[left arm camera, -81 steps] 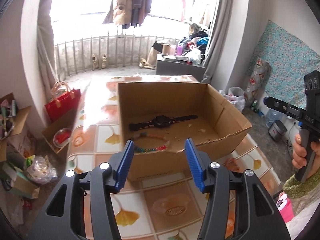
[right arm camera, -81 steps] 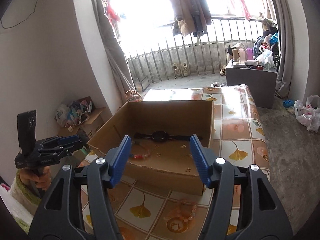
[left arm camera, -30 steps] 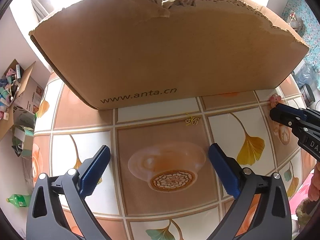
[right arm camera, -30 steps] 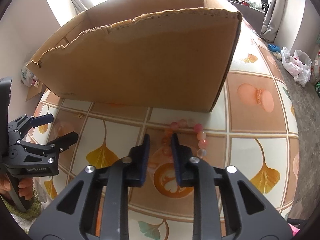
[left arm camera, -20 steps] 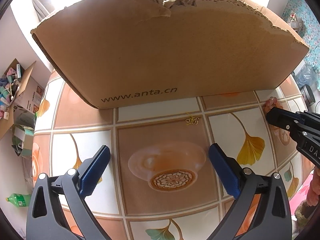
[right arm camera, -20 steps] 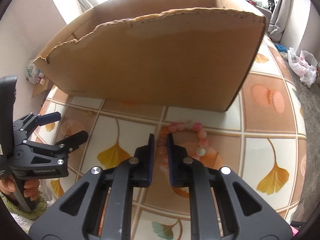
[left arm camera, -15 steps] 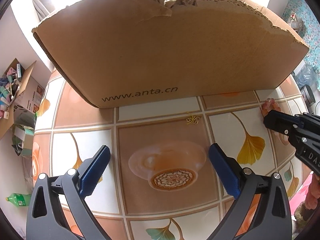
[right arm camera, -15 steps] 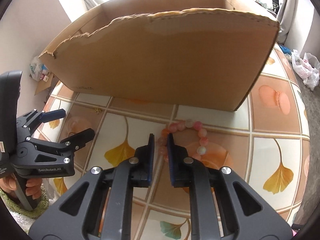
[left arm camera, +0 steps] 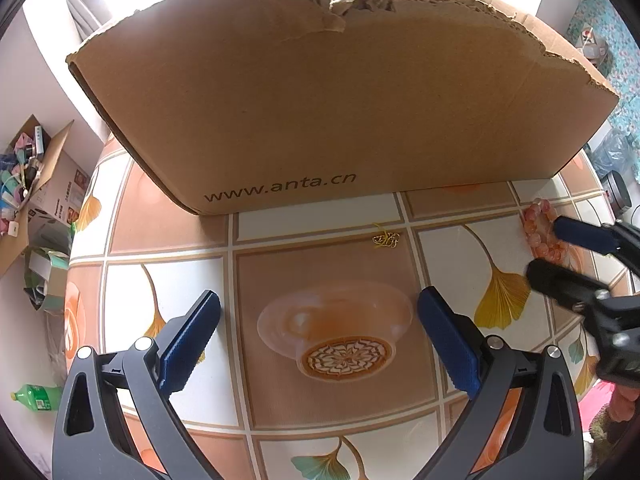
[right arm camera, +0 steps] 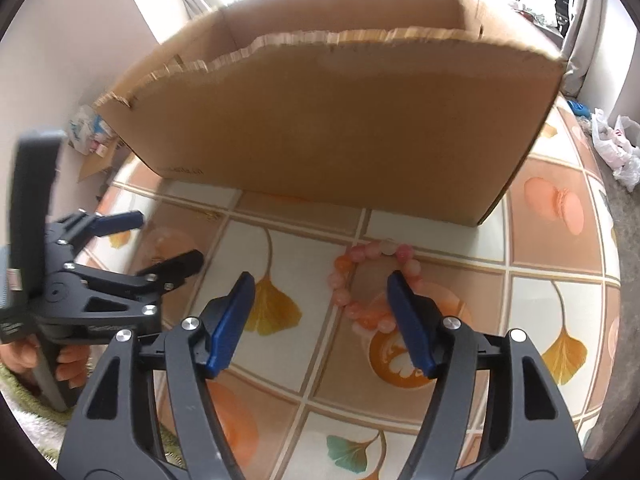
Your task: Organize jewelry
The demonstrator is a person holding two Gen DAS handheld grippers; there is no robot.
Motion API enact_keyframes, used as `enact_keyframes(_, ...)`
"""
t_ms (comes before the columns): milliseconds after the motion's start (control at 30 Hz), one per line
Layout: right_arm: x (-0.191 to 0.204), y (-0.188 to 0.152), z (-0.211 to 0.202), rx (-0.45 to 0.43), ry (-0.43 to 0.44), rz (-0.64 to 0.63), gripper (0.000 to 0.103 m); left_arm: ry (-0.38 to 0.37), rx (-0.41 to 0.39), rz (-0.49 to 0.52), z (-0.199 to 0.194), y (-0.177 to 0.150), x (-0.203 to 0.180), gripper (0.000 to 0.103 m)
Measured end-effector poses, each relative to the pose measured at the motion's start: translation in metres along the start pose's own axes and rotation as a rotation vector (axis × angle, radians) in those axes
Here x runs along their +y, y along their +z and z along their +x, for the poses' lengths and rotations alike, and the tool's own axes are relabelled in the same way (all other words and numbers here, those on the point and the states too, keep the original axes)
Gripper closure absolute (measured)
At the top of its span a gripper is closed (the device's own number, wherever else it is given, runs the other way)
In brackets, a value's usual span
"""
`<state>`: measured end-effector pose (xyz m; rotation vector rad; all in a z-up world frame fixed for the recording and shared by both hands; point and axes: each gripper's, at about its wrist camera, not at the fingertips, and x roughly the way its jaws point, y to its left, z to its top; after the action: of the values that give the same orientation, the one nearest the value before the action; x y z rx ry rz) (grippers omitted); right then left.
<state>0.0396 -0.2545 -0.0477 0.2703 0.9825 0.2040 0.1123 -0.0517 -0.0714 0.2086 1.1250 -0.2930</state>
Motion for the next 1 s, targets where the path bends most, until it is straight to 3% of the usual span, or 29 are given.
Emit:
enact_keyframes(100,-0.009,0.002,-0.022,-0.066,-0.002,0.005,0.029,0.000,-0.001,0.000,0.000,0.000,0.000,0.007)
enact_keyframes(233,-0.041,0.003,-0.040,-0.114,-0.101,0.102,0.019,0.000,-0.007,-0.002,-0.001,-0.001,0.000,0.007)
enact_keyframes(367,-0.080,-0.002,-0.030,-0.044,-0.200,0.271,0.019,0.001,-0.008,-0.004,-0.001,-0.003,0.000,0.007)
enact_keyframes(467,-0.097,-0.007,-0.025,0.001,-0.204,0.346,0.019,0.001,-0.009,-0.004,-0.001,-0.002,0.000,0.007)
enact_keyframes(700,-0.086,-0.005,-0.011,0.049,-0.287,0.289,0.010,0.003,-0.011,-0.005,-0.001,-0.002,-0.001,0.007)
enact_keyframes(1000,-0.068,-0.003,0.007,0.100,-0.348,0.230,0.008,0.002,-0.011,-0.004,-0.001,-0.002,0.000,0.006)
